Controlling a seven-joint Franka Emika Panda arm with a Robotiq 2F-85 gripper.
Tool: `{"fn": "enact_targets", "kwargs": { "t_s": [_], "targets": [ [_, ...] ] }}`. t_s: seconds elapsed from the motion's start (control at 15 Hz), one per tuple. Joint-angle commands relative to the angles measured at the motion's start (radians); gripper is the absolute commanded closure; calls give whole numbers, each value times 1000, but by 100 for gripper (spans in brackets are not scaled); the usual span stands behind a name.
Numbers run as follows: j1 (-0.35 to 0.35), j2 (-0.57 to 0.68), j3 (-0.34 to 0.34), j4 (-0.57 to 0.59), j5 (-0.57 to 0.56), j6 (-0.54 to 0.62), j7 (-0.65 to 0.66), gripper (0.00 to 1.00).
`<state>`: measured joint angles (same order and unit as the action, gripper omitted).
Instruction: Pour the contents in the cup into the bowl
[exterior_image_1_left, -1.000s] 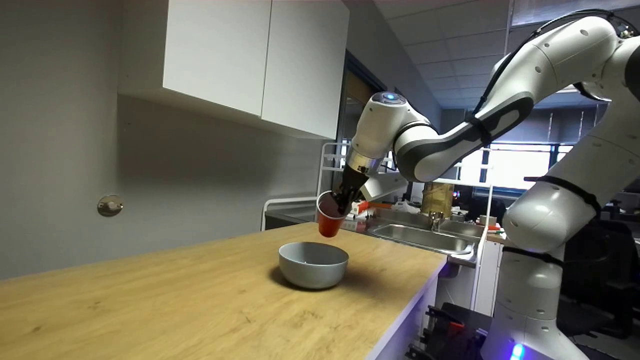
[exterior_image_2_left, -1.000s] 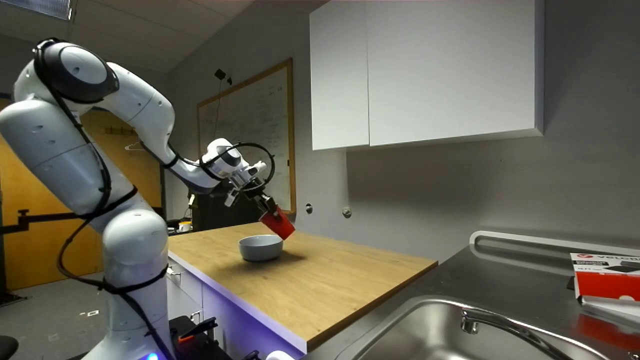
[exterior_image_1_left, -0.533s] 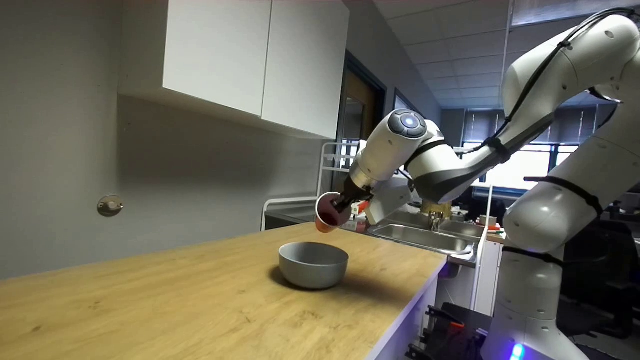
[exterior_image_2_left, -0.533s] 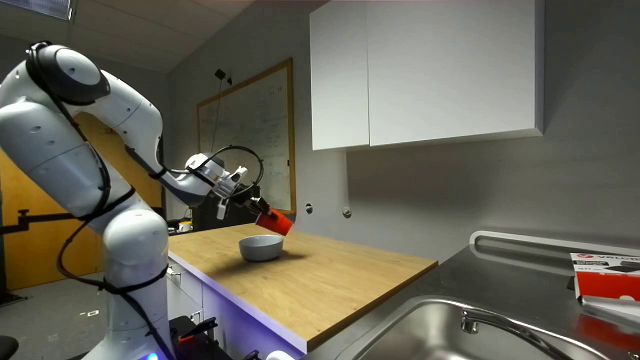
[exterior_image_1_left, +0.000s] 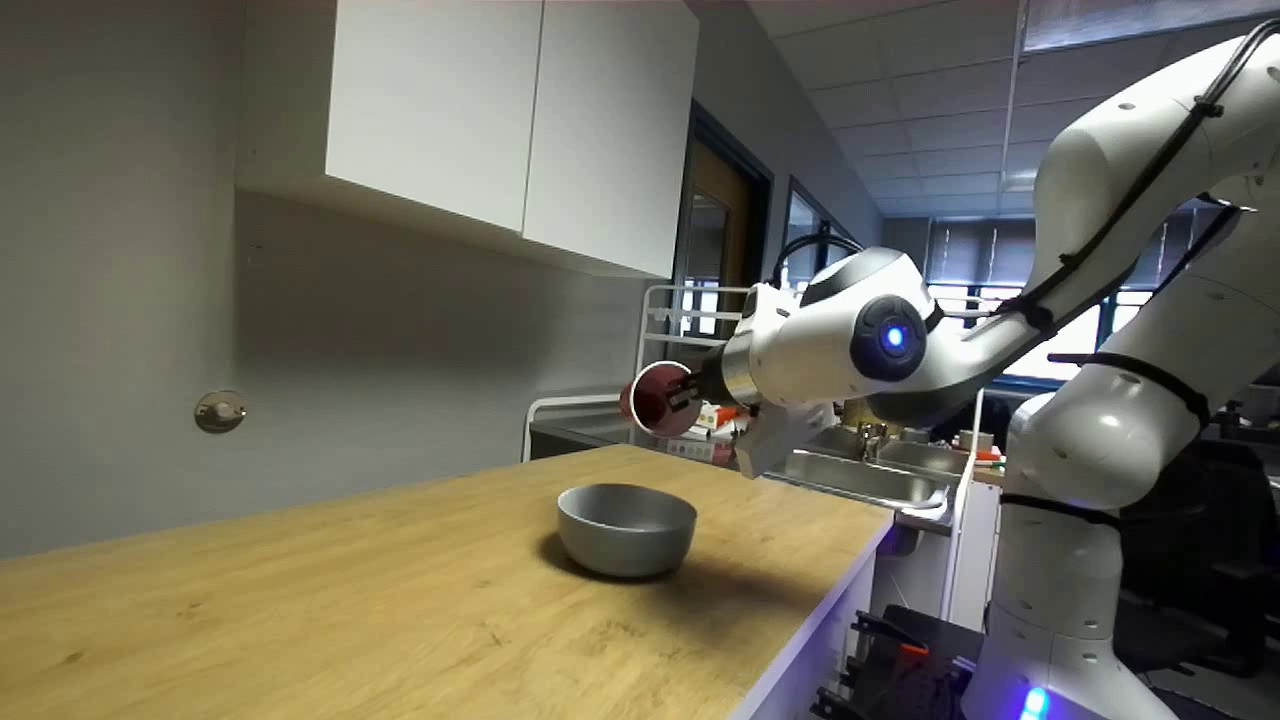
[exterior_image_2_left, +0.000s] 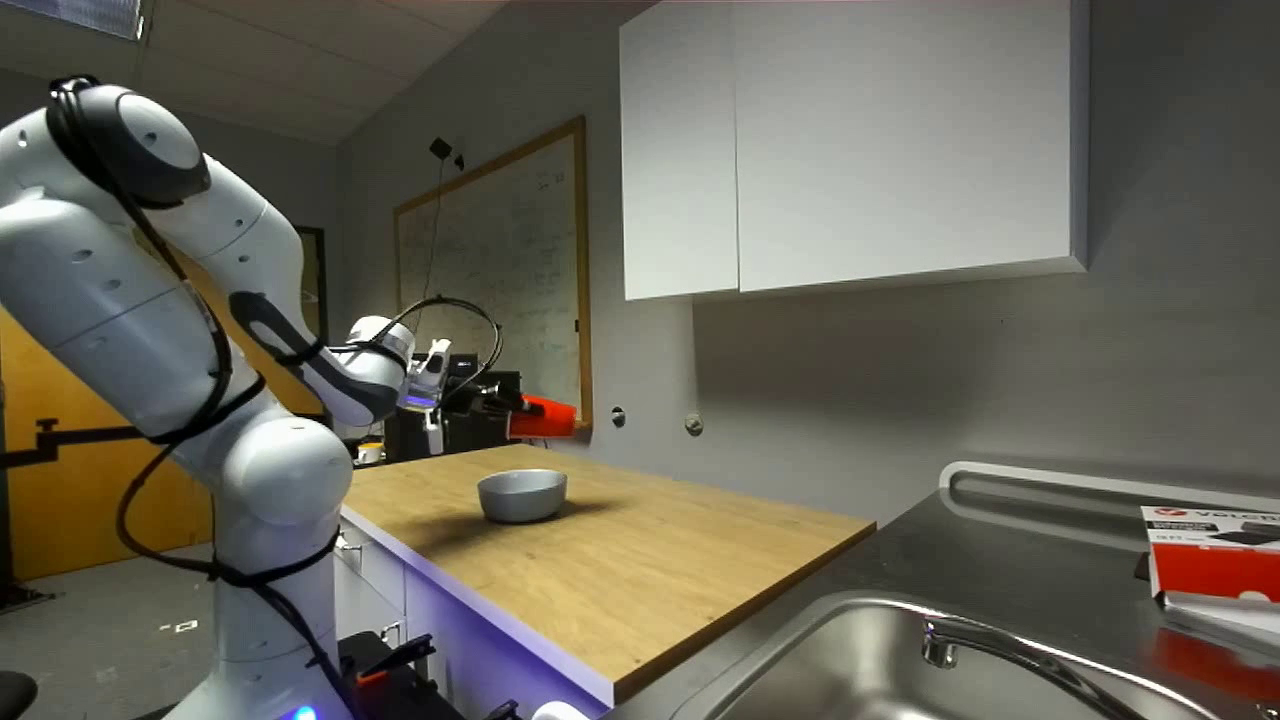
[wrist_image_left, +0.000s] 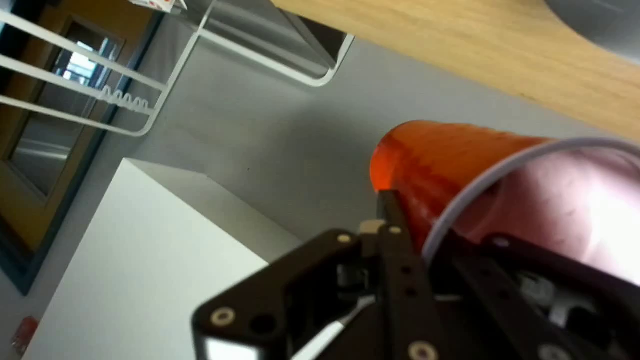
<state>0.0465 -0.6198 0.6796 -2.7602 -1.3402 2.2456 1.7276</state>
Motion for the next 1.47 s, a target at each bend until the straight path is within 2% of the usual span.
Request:
{"fn": "enact_targets", "kwargs": {
  "t_s": [0.0, 0.27, 0.6, 1.07, 1.4],
  "targets": [
    [122, 76, -21, 1, -121, -180, 142, 98],
    [232, 180, -44, 12, -202, -376, 249, 98],
    [317, 274, -106, 22, -303, -533, 331, 98],
    [385, 375, -166, 38, -413, -701, 394, 98],
    [415, 434, -183, 69, -427, -777, 404, 98]
  ]
}}
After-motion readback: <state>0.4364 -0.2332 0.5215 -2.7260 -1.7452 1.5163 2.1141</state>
